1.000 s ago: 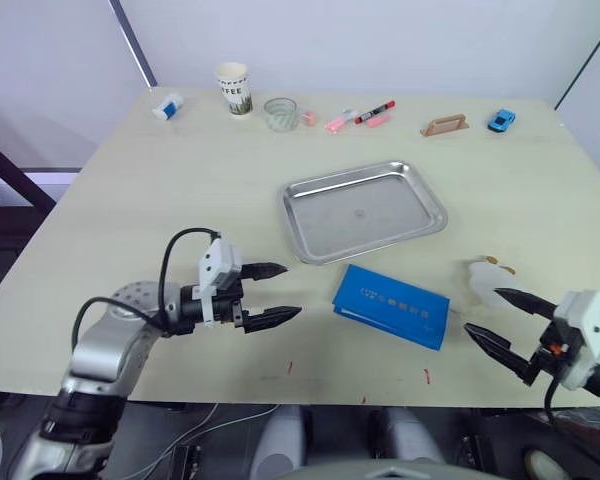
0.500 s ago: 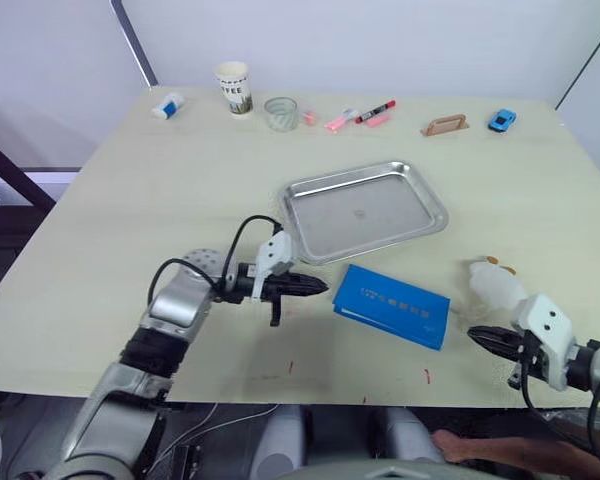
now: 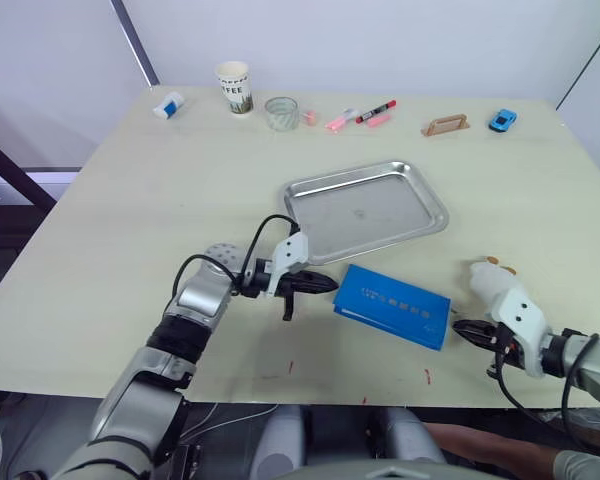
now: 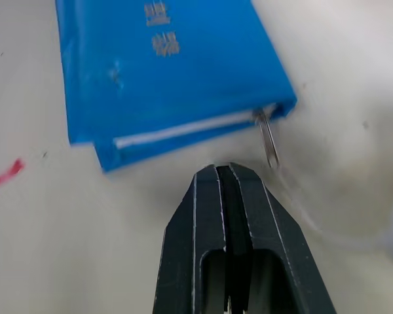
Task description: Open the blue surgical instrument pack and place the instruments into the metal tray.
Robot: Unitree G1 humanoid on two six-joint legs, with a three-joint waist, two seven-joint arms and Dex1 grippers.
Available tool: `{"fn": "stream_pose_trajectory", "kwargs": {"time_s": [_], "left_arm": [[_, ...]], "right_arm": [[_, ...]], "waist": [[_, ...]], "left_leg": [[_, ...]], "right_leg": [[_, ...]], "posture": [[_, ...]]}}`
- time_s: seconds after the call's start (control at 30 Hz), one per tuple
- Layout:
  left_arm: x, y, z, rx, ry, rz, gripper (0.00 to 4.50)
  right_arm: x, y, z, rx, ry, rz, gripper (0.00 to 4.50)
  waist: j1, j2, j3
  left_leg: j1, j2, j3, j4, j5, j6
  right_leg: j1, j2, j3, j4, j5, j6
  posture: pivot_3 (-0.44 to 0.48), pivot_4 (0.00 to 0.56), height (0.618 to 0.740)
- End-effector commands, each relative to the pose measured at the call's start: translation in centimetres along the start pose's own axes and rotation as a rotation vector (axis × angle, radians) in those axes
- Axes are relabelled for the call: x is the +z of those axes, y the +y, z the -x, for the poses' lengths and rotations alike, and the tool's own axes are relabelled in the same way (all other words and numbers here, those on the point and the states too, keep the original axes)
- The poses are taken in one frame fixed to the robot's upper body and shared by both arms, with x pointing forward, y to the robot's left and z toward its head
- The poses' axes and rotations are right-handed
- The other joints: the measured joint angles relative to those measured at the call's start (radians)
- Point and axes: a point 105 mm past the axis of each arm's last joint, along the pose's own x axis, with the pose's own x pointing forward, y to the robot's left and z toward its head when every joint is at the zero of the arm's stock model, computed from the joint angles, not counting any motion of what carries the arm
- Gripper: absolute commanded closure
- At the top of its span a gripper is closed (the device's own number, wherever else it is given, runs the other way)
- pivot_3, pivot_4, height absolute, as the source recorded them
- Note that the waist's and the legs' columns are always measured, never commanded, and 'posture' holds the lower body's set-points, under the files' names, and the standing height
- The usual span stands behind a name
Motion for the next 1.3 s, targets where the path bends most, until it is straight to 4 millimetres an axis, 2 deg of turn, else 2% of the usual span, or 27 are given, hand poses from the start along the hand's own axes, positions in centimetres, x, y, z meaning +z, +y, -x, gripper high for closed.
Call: {"fn": "stream_pose_trajectory", "kwargs": {"time_s": [0.03, 0.3, 0.77, 1.3], "left_arm": [[1.1, -0.1, -0.3, -0.025, -0.028, -0.042, 4.46], [1.5, -1.3, -0.8, -0.062, -0.047, -0.039, 4.46], [1.0, -4.2, -0.1, -0.027, -0.056, 0.034, 4.46], [-0.1, -6.6, 1.4, 0.018, -0.033, 0.106, 4.46]], "right_arm": [[0.7, 0.1, -0.3, 0.004, -0.016, 0.022, 4.5], [1.5, 0.0, -1.4, 0.035, -0.044, 0.073, 4.5], [3.0, 0.3, -2.5, 0.161, -0.062, 0.191, 4.5], [3.8, 0.8, -3.8, 0.263, -0.069, 0.265, 4.5]], "waist": [[0.0, 0.0, 0.0], [-0.002, 0.0, 0.0], [-0.002, 0.0, 0.0], [-0.002, 0.0, 0.0]], "left_leg": [[0.0, 0.0, 0.0, 0.0, 0.0, 0.0], [0.0, 0.0, -0.001, 0.001, 0.0, 0.0], [0.0, 0.001, -0.001, 0.001, 0.0, 0.0], [0.002, 0.003, 0.0, 0.001, 0.0, 0.0]], "right_leg": [[0.0, 0.0, 0.0, 0.0, 0.0, 0.0], [0.0, 0.0, 0.0, 0.0, 0.0, 0.0], [0.0, 0.0, 0.0, 0.001, 0.0, 0.0], [0.0, -0.003, -0.008, 0.001, 0.0, -0.001]], "posture": [[0.0, 0.15, 0.74], [0.0, 0.15, 0.74], [0.0, 0.15, 0.74], [0.0, 0.15, 0.74]]}}
